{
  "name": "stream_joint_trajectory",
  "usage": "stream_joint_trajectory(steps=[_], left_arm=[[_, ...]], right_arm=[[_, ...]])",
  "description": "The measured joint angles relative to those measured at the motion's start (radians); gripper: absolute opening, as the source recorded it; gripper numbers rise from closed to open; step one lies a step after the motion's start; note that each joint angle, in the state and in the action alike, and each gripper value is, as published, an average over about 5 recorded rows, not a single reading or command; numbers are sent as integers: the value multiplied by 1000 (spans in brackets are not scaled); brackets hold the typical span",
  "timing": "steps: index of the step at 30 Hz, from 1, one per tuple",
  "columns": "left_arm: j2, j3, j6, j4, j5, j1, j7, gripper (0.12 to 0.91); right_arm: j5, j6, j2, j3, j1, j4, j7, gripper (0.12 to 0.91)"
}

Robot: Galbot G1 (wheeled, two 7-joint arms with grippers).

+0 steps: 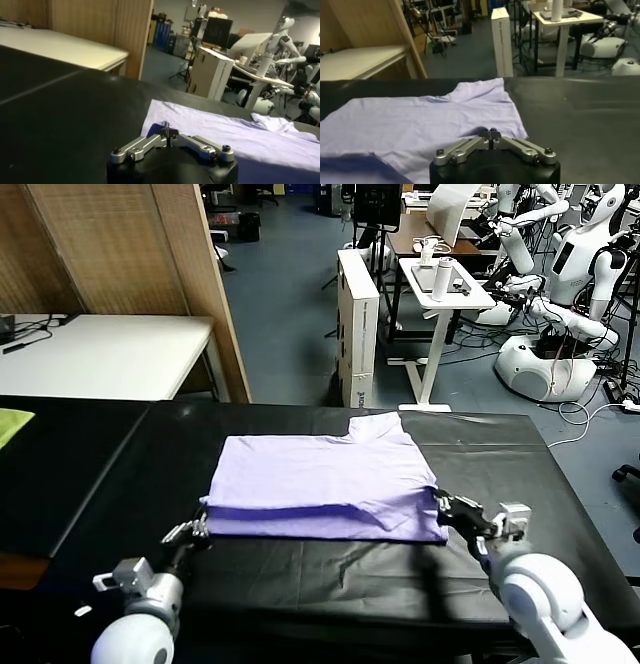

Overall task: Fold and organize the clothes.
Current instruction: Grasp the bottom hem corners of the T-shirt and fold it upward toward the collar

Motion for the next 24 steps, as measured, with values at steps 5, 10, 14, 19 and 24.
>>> stream_joint_trajectory(steps=[5,10,14,19,24], left_arm=[[22,20,-3,53,8,-35,4,147],[29,32,-4,85,10,-53,6,147],[28,34,-5,96,13,-56,5,147],[21,32,-9,97,19,-57,2,150],[18,28,-8,91,30,-58,-7,334]], right_arm=[[-17,3,20,-9,3,-17,1,138],[-21,14,31,-6,1,-25,0,138],[-22,15,24,6,-7,-12,-26,205],[-21,0,-2,35,-33,22,-56,484],[-23,-21,-35,71,-77,63,-69,795]])
